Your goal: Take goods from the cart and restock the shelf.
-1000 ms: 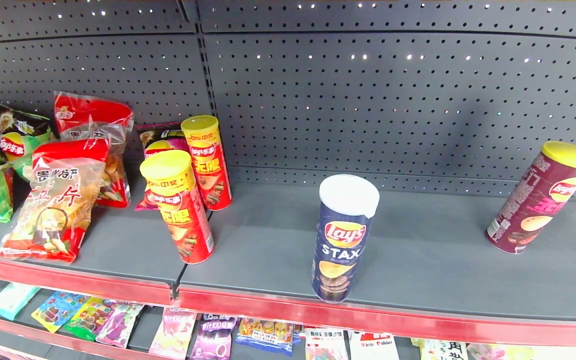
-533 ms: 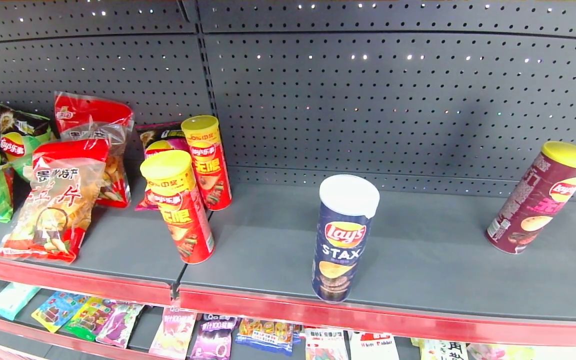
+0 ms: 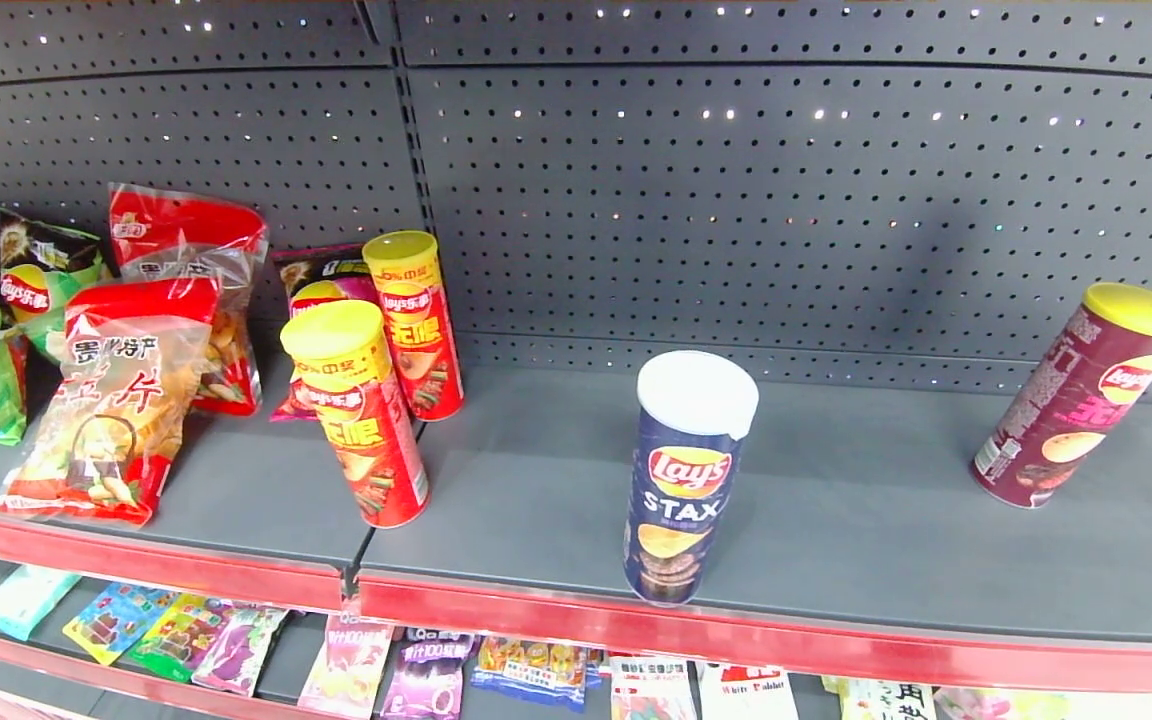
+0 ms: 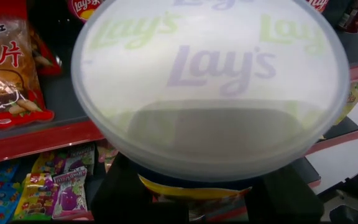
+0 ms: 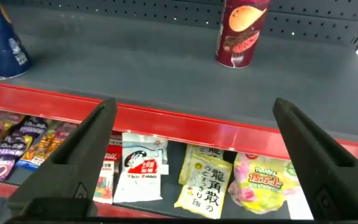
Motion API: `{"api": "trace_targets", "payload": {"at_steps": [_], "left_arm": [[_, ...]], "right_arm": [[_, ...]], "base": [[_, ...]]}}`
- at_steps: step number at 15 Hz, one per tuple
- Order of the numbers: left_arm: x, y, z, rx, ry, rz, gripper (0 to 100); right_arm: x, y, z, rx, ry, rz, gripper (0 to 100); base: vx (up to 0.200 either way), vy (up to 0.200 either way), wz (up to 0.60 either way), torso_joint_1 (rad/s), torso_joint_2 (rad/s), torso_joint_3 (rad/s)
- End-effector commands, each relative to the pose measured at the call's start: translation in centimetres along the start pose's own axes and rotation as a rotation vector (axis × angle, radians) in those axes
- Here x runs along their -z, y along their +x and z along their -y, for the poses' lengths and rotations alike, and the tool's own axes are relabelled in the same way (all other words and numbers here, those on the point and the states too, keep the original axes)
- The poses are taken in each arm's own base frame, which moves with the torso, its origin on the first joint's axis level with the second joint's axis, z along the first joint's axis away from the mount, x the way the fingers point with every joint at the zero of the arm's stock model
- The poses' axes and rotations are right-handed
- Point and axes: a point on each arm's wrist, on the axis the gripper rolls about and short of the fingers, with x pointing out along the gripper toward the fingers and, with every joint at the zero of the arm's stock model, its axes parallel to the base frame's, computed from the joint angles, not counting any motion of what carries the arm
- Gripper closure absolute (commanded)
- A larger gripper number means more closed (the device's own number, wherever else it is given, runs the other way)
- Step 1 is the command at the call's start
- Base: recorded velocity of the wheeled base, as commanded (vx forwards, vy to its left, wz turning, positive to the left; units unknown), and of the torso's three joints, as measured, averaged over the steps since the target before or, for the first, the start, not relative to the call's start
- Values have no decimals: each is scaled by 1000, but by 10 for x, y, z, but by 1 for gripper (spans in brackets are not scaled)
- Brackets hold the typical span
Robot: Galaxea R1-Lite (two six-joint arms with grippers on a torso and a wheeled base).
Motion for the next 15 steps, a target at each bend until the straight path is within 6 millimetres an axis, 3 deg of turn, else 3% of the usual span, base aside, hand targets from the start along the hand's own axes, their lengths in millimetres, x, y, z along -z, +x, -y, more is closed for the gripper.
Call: {"api": "trace_targets", "payload": {"at_steps": [1, 15], "left_arm": [[1, 0, 0, 2, 1, 2, 100], [1, -4, 1, 34, 4, 20, 100]], "right_arm": [[0, 0, 0, -2, 14, -8, 0], [7, 2, 0, 2, 80, -26, 0]], "base": [[0, 0, 0, 0, 0, 0], [0, 0, 0, 0, 0, 0]]}}
